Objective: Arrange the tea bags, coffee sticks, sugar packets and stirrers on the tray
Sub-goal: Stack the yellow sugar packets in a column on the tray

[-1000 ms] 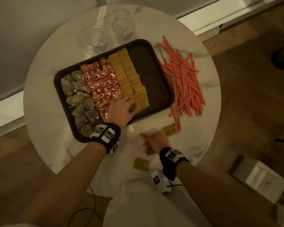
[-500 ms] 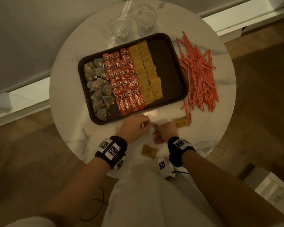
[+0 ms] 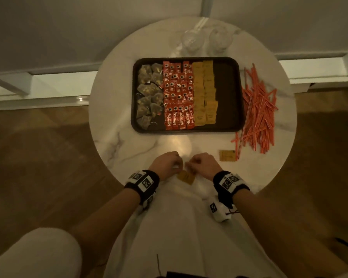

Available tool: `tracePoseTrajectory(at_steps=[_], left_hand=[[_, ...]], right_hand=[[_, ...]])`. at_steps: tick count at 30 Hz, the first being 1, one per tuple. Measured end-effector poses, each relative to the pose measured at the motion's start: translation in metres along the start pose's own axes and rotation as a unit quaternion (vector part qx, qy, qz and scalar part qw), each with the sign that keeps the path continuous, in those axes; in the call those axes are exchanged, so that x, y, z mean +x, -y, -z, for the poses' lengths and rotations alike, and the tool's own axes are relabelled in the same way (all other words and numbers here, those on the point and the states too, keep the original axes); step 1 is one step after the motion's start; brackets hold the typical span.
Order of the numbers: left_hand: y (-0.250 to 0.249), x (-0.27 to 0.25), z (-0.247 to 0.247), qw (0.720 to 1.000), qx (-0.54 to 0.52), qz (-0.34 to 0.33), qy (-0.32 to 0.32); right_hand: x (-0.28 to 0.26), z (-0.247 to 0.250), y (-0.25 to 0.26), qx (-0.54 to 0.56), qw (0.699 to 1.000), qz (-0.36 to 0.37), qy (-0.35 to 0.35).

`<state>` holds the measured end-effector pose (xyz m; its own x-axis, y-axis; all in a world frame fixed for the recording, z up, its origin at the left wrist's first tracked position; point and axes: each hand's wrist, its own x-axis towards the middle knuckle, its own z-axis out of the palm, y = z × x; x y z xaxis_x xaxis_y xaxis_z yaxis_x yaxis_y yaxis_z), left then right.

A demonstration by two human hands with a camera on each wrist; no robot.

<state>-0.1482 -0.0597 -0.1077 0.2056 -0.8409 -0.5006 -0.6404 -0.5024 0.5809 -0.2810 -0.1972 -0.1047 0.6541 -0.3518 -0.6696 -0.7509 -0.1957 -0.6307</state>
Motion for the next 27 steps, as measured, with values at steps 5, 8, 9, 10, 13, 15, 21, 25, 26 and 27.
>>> tracePoseTrajectory(at_steps=[5, 8, 9, 10, 13, 15, 21, 25, 26, 27], left_hand=[[0.0, 0.002, 0.016, 0.983, -0.173, 0.029, -0.046], [-0.004, 0.005, 0.021, 0.966, -0.246, 0.033, -0.068], [-0.006, 0.006, 0.022, 0.963, -0.261, 0.032, -0.065], [-0.007, 0.008, 0.023, 0.961, -0.268, 0.032, -0.058], [-0.011, 0.014, 0.024, 0.968, -0.244, 0.018, -0.057], [-0.013, 0.019, 0.027, 0.972, -0.227, 0.005, -0.054], [-0.024, 0.034, 0.035, 0.977, -0.204, -0.036, -0.051], [-0.028, 0.043, 0.036, 0.961, -0.256, 0.04, -0.102], [-0.026, 0.045, 0.037, 0.956, -0.264, 0.076, -0.106], [-0.024, 0.046, 0.038, 0.953, -0.267, 0.115, -0.09]], right_hand=[[-0.009, -0.005, -0.002, -0.02, 0.999, 0.036, 0.016], [-0.011, -0.001, -0.005, 0.034, 0.999, 0.04, -0.015], [-0.011, 0.001, -0.005, 0.056, 0.997, 0.042, -0.023], [-0.011, 0.003, -0.006, 0.076, 0.996, 0.045, -0.028], [-0.01, 0.007, -0.005, 0.093, 0.993, 0.055, -0.039], [-0.009, 0.01, -0.006, 0.106, 0.991, 0.063, -0.06], [-0.006, 0.021, -0.01, 0.119, 0.988, 0.063, -0.08], [0.002, 0.038, -0.009, 0.108, 0.983, 0.05, -0.14], [0.006, 0.045, -0.011, 0.103, 0.98, 0.045, -0.165], [0.01, 0.052, -0.013, 0.103, 0.976, 0.038, -0.186]])
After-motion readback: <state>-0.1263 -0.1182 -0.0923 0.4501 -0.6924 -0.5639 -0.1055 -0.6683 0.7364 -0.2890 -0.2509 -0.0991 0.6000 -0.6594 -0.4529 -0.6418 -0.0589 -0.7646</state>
